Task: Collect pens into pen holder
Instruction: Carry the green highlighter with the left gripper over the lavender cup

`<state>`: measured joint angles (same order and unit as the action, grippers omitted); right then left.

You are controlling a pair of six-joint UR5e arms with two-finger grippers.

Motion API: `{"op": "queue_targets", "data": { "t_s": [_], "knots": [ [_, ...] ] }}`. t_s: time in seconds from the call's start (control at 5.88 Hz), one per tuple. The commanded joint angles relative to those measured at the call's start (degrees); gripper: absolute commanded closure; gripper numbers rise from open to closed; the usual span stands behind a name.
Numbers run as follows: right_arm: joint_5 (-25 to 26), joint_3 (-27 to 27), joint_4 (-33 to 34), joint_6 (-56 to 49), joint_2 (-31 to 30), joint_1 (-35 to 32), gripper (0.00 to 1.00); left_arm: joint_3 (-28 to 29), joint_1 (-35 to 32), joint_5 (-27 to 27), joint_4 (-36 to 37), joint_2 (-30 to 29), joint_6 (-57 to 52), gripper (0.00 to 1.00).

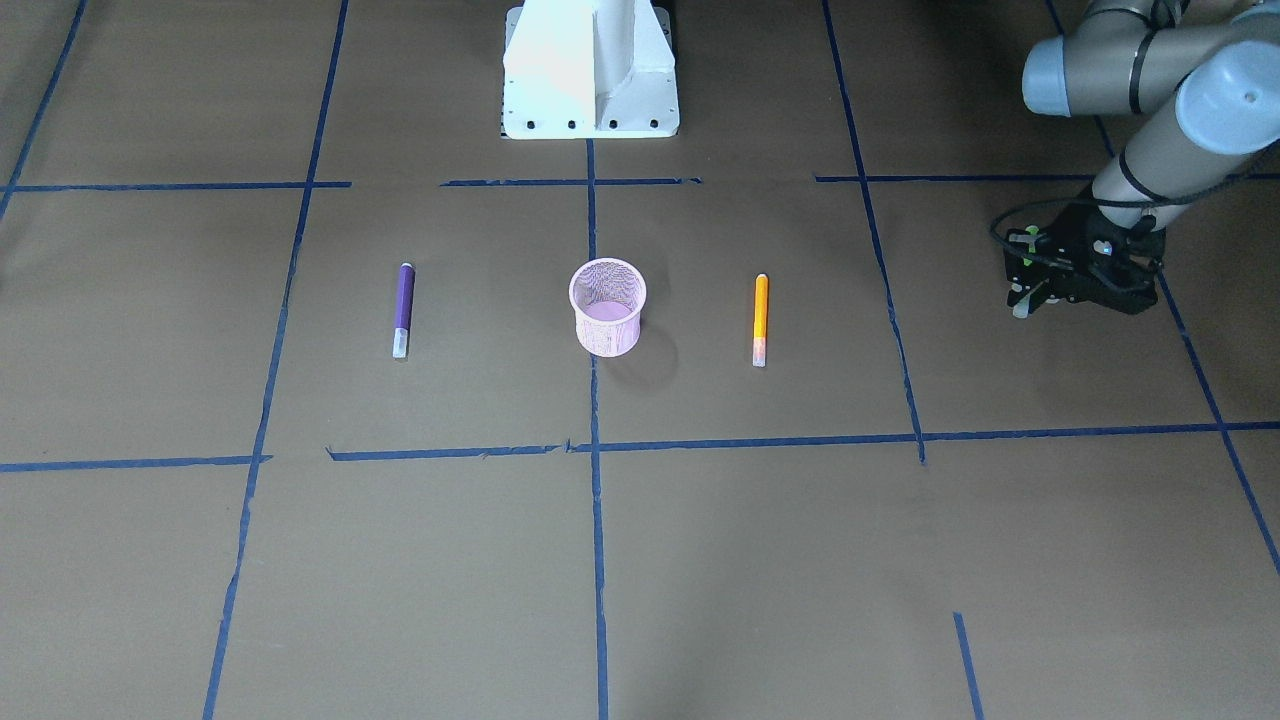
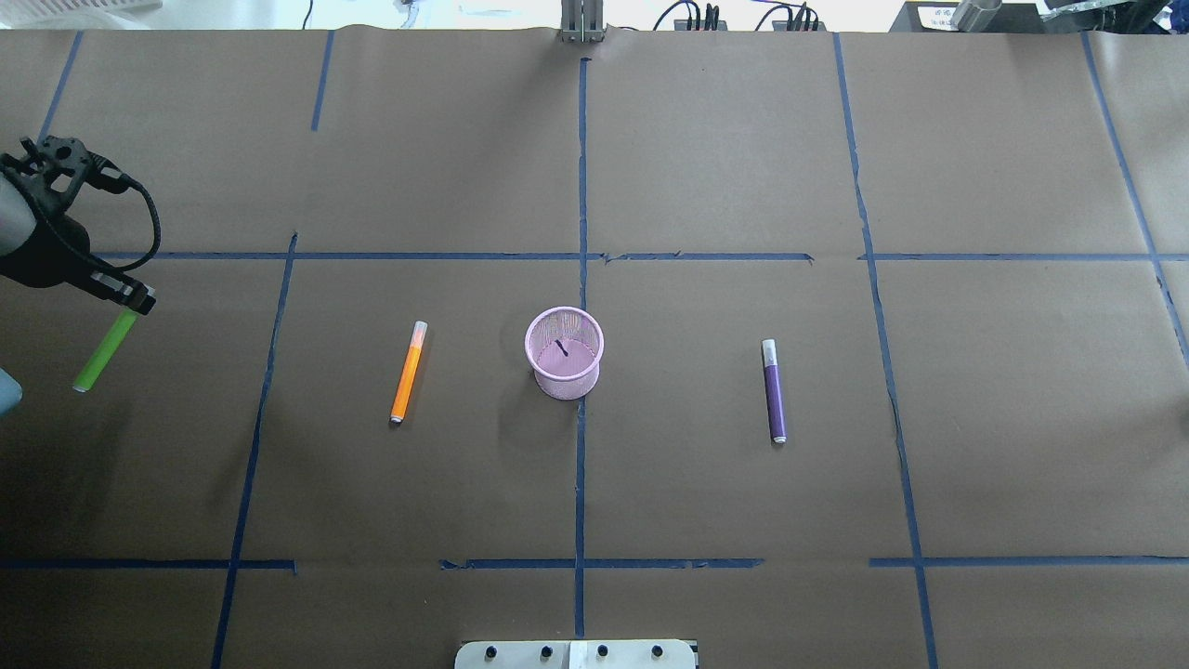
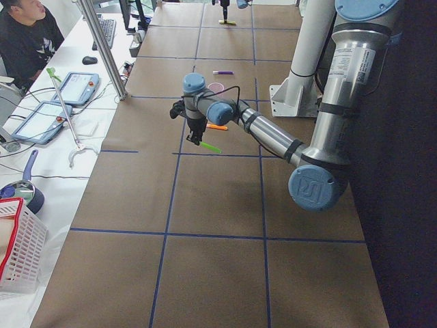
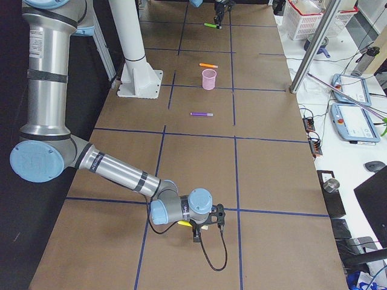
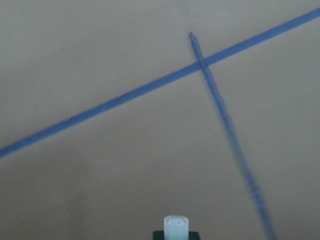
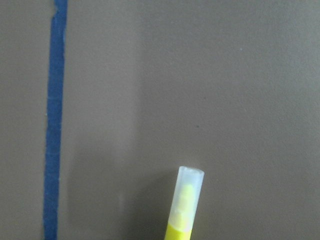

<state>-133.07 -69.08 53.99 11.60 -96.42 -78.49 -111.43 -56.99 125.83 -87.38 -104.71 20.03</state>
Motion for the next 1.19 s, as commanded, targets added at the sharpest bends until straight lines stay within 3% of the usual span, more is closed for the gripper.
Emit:
{"op": "queue_targets", "data": {
  "t_s": [0.0,0.34,0.51,0.68,1.02],
  "knots": [
    [0.0,-0.09,-0.02,0.0,0.0,0.0,0.0,-0.81,4.22,-2.67,5.65,-10.3,4.54,1.0],
    [0.0,0.09,0.07,0.0,-0.08,0.0,0.0,-0.46,13.1,-9.25,4.69,-15.86,15.26,1.0],
    [0.0,0.09,-0.02,0.0,-0.17,0.0,0.0,-0.37,13.74,-9.29,4.07,-18.4,18.0,1.0],
    [-0.09,0.0,-0.02,0.0,-0.17,0.0,0.0,1.46,16.45,-10.33,-0.98,-20.08,21.16,1.0],
    [-0.35,-0.09,-0.11,0.09,-0.26,-0.09,0.0,6.9,20.41,-18.66,-16.44,-21.58,26.81,1.0]
  ]
}}
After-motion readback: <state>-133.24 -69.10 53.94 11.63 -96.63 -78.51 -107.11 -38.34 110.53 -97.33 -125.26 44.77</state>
